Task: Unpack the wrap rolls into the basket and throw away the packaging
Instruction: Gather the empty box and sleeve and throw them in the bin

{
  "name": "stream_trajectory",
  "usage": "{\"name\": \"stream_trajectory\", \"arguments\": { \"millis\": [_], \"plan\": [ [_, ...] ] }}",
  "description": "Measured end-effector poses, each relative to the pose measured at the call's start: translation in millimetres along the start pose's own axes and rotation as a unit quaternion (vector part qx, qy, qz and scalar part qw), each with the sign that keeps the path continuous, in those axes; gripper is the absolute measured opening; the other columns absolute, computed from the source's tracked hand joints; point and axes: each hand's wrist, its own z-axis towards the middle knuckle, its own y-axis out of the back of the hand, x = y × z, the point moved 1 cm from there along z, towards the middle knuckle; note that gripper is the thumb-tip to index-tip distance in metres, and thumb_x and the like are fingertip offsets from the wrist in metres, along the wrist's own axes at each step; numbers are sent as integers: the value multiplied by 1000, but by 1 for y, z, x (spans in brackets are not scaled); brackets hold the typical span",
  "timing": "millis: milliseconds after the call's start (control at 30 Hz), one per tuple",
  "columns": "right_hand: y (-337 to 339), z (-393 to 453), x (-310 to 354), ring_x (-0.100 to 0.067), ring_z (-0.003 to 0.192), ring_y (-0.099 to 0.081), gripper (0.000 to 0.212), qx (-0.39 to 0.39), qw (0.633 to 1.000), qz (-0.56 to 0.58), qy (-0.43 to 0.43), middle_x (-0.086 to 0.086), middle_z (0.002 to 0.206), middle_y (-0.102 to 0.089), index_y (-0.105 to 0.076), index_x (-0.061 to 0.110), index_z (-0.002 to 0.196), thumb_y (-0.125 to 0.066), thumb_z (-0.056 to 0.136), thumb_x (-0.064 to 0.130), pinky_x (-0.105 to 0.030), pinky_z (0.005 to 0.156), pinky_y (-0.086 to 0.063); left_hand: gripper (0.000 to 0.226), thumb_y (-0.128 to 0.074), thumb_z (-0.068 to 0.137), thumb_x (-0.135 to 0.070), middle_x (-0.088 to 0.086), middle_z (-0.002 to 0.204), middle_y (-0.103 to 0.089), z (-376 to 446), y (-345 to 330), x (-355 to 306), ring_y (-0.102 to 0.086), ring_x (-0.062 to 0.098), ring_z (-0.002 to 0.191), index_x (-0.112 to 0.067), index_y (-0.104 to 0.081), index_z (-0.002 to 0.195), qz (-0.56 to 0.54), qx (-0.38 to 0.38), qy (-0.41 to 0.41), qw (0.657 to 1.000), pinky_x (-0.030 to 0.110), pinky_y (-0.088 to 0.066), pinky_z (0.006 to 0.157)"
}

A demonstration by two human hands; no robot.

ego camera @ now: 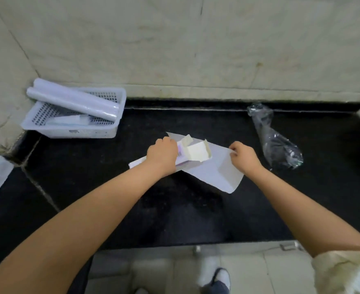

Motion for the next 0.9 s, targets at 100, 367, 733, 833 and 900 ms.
{"name": "stream_trajectory", "arguments": {
  "millis": [100, 367, 733, 833, 900],
  "plan": [
    [34, 17, -65, -36, 103, -57, 25, -54, 995, 50, -61, -23, 111, -64, -59, -3, 106, -43, 89, 5, -33, 79, -42, 58, -63, 83, -41, 11, 125, -48, 28, 9, -63, -48, 27, 113, -6, -42, 124, -16, -6, -21, 1000, 34, -46, 83],
    [68, 80, -198, -36, 129, -32, 24, -36, 982, -3, -187, -17, 136, -42, -66, 8, 103, -49, 87, 14, -43, 104, -34, 63, -64, 81, -43, 7, 126, -49, 78, -4, -175, -49, 23, 113, -10, -39, 129, 6, 33, -13, 999, 30, -47, 83],
    [71, 65, -230, -35, 99, -57, 16, -40, 994, -4, -100, -23, 108, -61, -52, 7, 76, -41, 83, -3, -36, 80, -45, 61, -62, 79, -52, 8, 121, -51, 99, 18, -210, -51, 26, 111, -9, -46, 120, 55, 47, -29, 997, 34, -47, 82],
    [98, 36, -236, -37, 94, -56, 13, -102, 989, 27, -105, -21, 113, -51, -54, 1, 85, -41, 86, -1, -39, 78, -45, 69, -63, 80, -48, 11, 125, -50, 106, 27, -241, -50, 28, 113, -8, -38, 130, 57, 23, -80, 995, 36, -47, 85],
    [118, 6, -247, -38, 88, -55, 10, -146, 980, 37, -130, -19, 112, -47, -52, 1, 88, -42, 86, -1, -39, 75, -46, 75, -59, 82, -50, 12, 125, -50, 101, 31, -270, -51, 29, 112, -7, -31, 136, 50, 3, -132, 990, 37, -48, 84]
  ]
}}
